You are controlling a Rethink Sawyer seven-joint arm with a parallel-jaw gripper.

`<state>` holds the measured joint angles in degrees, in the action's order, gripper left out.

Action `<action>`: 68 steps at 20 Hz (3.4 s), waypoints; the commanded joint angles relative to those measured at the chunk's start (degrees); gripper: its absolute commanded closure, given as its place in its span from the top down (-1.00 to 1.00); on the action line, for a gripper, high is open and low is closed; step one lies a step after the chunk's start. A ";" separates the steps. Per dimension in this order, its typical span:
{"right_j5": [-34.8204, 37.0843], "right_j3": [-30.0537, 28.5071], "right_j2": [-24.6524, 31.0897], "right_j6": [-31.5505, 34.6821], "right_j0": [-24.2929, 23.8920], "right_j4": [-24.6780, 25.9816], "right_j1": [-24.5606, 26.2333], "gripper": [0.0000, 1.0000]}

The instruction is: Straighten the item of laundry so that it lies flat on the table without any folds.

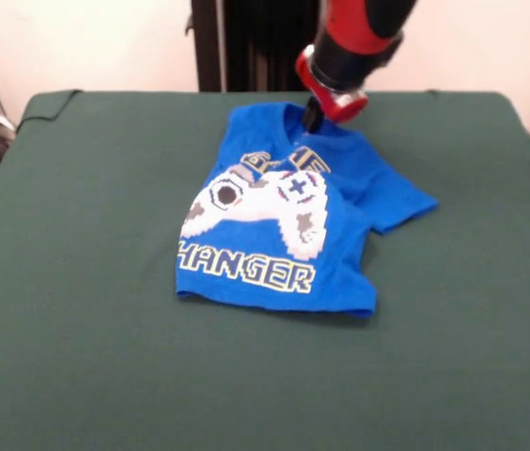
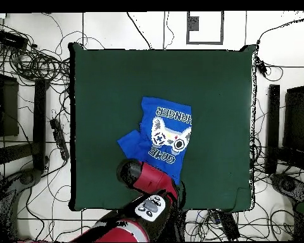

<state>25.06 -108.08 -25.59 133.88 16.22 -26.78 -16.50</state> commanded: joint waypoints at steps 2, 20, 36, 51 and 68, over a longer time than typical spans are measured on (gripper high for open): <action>-3.43 -4.20 2.11 7.68 -1.86 2.46 2.95 -1.00; 14.84 6.58 -5.27 2.73 -1.07 15.16 -21.92 -1.00; -12.84 9.98 14.83 1.59 -15.29 16.00 -15.52 -1.00; -49.60 11.87 32.00 9.10 -25.95 36.54 -5.45 -1.00; -5.73 7.48 23.49 6.84 -22.31 20.21 -6.76 -1.00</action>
<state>0.73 -97.83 -0.49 133.88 -8.61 -1.50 -23.14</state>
